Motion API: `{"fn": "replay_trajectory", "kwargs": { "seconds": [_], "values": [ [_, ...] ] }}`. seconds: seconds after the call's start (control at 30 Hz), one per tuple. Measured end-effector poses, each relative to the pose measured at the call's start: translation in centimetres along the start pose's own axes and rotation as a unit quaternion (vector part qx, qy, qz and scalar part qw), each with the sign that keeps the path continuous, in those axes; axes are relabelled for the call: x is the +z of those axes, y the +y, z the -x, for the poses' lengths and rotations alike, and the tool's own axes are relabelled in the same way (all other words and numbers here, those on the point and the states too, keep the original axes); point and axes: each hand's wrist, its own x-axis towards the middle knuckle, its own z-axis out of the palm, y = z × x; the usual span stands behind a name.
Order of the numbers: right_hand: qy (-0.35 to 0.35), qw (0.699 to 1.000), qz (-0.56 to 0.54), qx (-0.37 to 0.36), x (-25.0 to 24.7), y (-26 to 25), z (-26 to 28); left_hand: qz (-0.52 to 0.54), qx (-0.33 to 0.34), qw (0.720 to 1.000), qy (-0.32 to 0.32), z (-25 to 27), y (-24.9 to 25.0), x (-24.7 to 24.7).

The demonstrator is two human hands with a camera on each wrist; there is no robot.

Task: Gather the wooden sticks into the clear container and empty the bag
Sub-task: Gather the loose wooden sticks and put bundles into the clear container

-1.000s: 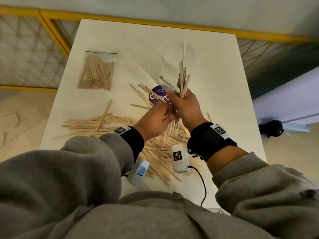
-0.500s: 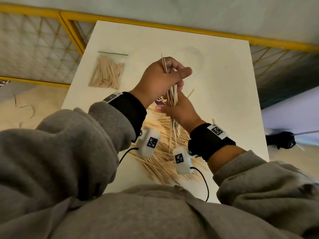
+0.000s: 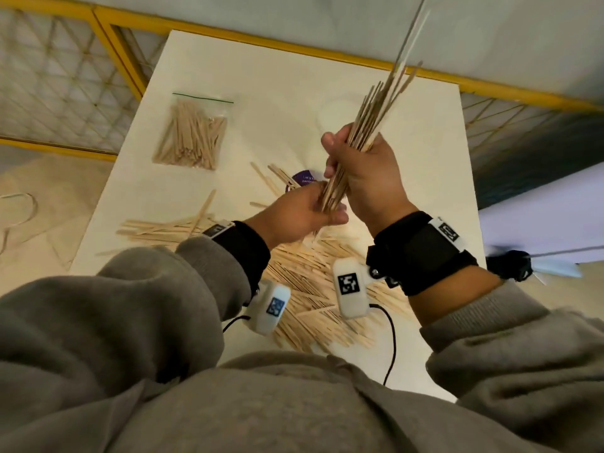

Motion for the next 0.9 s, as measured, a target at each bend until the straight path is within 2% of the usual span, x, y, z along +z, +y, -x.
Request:
{"fn": "replay_trajectory", "kwargs": {
  "seconds": [0.1,0.23,0.33,0.37,0.4,0.47,0.5,0.53,0.57,0.63,0.77,0.9],
  "values": [
    [-0.017,0.998,-0.038,0.037,0.3,0.8,0.8,-0.005,0.001,1.0,0.02,-0.3,0.2,-0.7],
    [-0.059,0.997,-0.022,0.053,0.4,1.3,1.2,0.023,-0.014,1.0,0.003,0.2,-1.3,-0.8],
    [-0.021,1.0,-0.004,-0.004,0.5,-0.2,0.3,0.166,0.0,0.986,-0.022,1.1,-2.5,-1.0],
    [-0.01,0.999,-0.013,-0.03,0.6,-1.1,-0.1,0.233,-0.004,0.973,-0.003,1.3,-2.9,-1.2],
    [-0.003,0.998,-0.03,-0.053,0.6,-2.1,-0.6,0.311,-0.038,0.949,0.039,1.4,-3.2,-1.4],
    [-0.001,0.994,-0.063,-0.087,1.0,-3.7,-1.1,0.482,-0.142,0.856,0.118,1.1,-4.0,-2.0],
    [-0.006,0.993,-0.077,-0.093,1.4,-4.0,-1.1,0.543,-0.178,0.81,0.132,0.9,-4.3,-2.1],
    [-0.012,0.992,-0.084,-0.09,1.9,-4.0,-1.1,0.578,-0.201,0.779,0.133,0.7,-4.2,-2.1],
    [-0.017,0.993,-0.08,-0.081,2.4,-3.6,-0.9,0.599,-0.213,0.76,0.133,0.5,-3.8,-2.1],
    [-0.023,0.997,-0.047,-0.051,3.1,-2.0,-0.4,0.604,-0.221,0.753,0.142,0.4,-2.5,-1.9],
    [-0.012,1.0,0.007,0.006,3.5,1.6,0.7,0.573,-0.236,0.773,0.139,0.4,-1.6,-1.7],
    [0.038,0.998,-0.001,0.052,4.3,3.7,1.4,0.565,-0.242,0.781,0.106,0.6,-2.3,-1.3]
  ]
}}
